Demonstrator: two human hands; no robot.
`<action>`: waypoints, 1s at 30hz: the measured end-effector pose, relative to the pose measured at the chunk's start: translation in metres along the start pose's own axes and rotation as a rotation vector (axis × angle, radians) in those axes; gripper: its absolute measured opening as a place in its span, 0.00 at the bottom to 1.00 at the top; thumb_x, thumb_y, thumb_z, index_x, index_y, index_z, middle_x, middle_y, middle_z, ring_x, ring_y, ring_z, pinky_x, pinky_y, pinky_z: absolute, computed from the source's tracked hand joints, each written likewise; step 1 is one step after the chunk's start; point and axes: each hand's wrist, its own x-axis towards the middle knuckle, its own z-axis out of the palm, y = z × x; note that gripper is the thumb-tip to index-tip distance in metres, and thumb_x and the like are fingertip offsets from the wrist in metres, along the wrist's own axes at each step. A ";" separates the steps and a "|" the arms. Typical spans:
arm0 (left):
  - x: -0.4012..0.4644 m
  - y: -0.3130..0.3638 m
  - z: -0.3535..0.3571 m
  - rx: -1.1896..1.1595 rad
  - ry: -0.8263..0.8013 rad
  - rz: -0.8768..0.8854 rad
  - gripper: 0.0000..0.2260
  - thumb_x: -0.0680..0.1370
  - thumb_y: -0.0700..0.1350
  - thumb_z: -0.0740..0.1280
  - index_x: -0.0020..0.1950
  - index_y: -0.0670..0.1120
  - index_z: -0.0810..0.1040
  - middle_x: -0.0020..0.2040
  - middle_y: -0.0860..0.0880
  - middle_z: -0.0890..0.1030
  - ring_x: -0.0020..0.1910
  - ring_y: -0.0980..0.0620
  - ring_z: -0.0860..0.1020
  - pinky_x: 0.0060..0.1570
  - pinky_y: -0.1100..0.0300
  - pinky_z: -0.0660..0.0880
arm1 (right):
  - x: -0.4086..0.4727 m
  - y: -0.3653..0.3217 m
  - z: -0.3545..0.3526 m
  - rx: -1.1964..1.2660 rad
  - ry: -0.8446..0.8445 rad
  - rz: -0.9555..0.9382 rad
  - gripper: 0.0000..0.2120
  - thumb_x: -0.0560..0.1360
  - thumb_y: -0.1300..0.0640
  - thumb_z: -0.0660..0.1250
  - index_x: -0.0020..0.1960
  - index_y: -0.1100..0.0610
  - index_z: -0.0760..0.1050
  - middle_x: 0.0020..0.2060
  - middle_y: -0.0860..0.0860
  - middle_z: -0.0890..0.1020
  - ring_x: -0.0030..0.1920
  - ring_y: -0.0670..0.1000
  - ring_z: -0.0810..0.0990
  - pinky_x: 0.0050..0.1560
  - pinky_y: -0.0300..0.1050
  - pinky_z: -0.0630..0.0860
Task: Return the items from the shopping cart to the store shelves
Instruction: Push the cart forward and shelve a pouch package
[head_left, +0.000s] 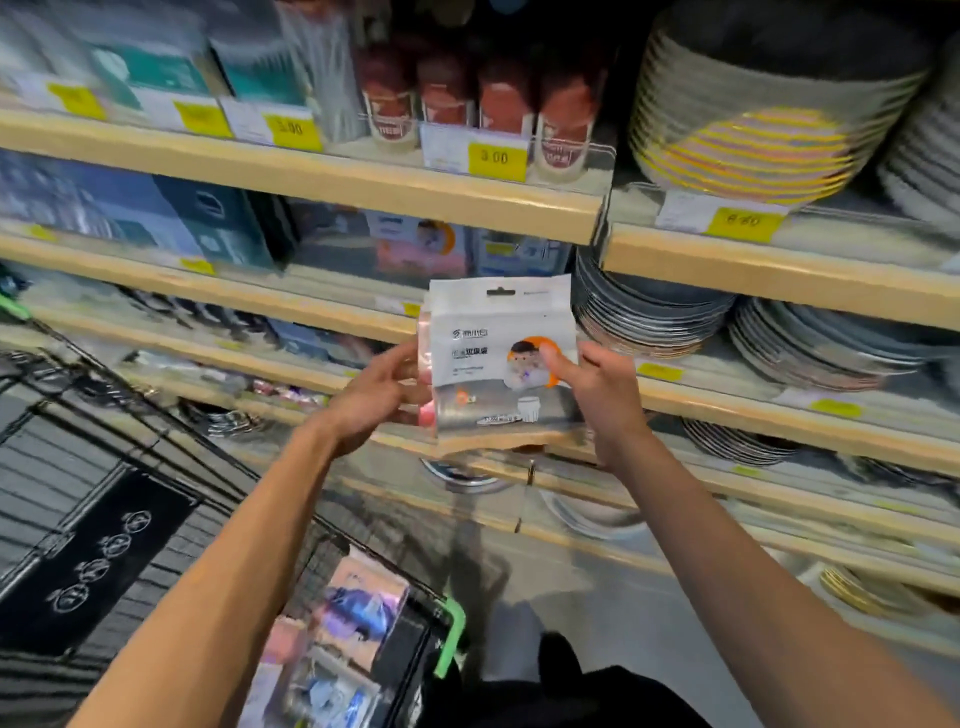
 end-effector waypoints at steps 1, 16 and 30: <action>0.007 0.008 -0.008 -0.004 0.013 0.019 0.30 0.75 0.27 0.61 0.70 0.54 0.72 0.61 0.42 0.81 0.55 0.44 0.81 0.54 0.42 0.80 | 0.006 -0.004 0.006 0.029 0.024 -0.007 0.09 0.75 0.54 0.73 0.35 0.50 0.82 0.30 0.40 0.81 0.33 0.41 0.76 0.37 0.36 0.70; 0.109 0.055 -0.103 -0.014 0.194 0.127 0.12 0.78 0.28 0.60 0.57 0.41 0.74 0.44 0.46 0.78 0.38 0.54 0.76 0.34 0.61 0.76 | 0.108 -0.044 0.085 -0.134 0.163 0.071 0.26 0.74 0.45 0.71 0.64 0.62 0.77 0.53 0.53 0.81 0.49 0.51 0.76 0.48 0.43 0.70; 0.147 0.050 -0.135 0.639 0.569 0.005 0.12 0.74 0.38 0.66 0.54 0.33 0.81 0.56 0.37 0.82 0.57 0.39 0.79 0.57 0.52 0.76 | 0.139 -0.031 0.134 -0.782 0.156 0.011 0.23 0.79 0.47 0.64 0.69 0.58 0.69 0.61 0.61 0.79 0.60 0.63 0.77 0.55 0.51 0.74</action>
